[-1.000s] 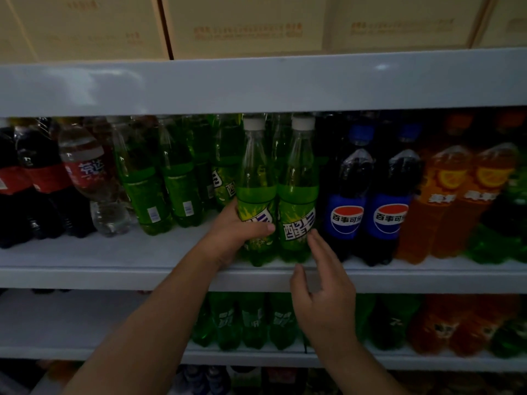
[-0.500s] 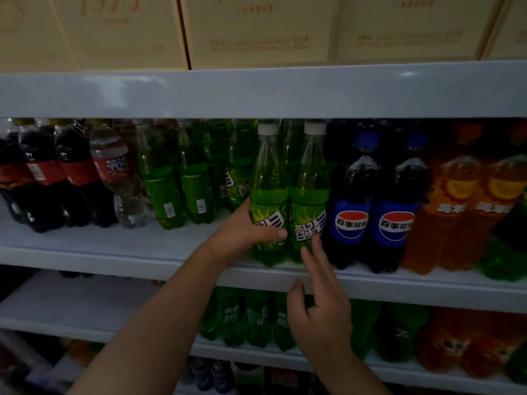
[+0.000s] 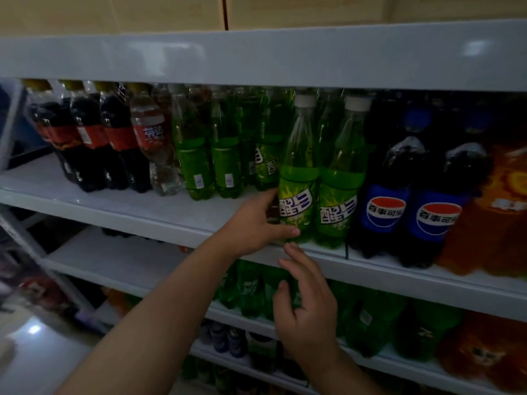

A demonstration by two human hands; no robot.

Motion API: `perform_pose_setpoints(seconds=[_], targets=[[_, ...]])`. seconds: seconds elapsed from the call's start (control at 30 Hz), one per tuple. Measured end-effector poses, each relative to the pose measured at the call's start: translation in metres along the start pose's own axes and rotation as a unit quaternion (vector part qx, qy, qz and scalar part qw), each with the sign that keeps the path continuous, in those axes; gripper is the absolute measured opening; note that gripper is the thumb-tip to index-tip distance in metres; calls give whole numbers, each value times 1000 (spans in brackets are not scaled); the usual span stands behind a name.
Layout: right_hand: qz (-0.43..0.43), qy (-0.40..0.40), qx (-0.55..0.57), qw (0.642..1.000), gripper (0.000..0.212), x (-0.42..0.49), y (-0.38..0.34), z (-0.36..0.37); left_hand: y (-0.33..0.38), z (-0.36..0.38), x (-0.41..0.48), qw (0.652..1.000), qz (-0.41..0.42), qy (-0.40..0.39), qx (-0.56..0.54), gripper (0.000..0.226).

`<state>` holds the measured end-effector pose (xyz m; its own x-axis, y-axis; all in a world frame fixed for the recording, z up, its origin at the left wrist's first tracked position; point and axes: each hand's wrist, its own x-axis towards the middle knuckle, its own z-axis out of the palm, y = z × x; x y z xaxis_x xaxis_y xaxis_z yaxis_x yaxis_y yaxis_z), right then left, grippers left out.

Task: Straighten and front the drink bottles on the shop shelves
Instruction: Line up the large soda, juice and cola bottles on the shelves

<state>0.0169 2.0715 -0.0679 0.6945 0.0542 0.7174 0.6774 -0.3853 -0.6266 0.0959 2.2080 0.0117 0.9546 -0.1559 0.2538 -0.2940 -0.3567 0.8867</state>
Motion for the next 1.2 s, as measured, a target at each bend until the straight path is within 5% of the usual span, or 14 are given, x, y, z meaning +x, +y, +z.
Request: perform_pose_setpoints(seconds=[0.33,0.53,0.63,0.87,1.2], targets=[[35,140,-8,990,27,33,-37,56,-25,-52,-2,992,40,-39,110,80],[127,35,60,989,34,100,-56,120,-48,-161,-24,967,-1,239,87,33],[132,30,17,991,45,142,-48,145,-48,-172,-20,944,-8,315,101,33],[227,9,14,974,94,191,-18,174,-42,-157,15,945,-23,294,138,59],[233,4,103,967,77,175,-14,150,-59,-158,29,963,-19,262,64,74]])
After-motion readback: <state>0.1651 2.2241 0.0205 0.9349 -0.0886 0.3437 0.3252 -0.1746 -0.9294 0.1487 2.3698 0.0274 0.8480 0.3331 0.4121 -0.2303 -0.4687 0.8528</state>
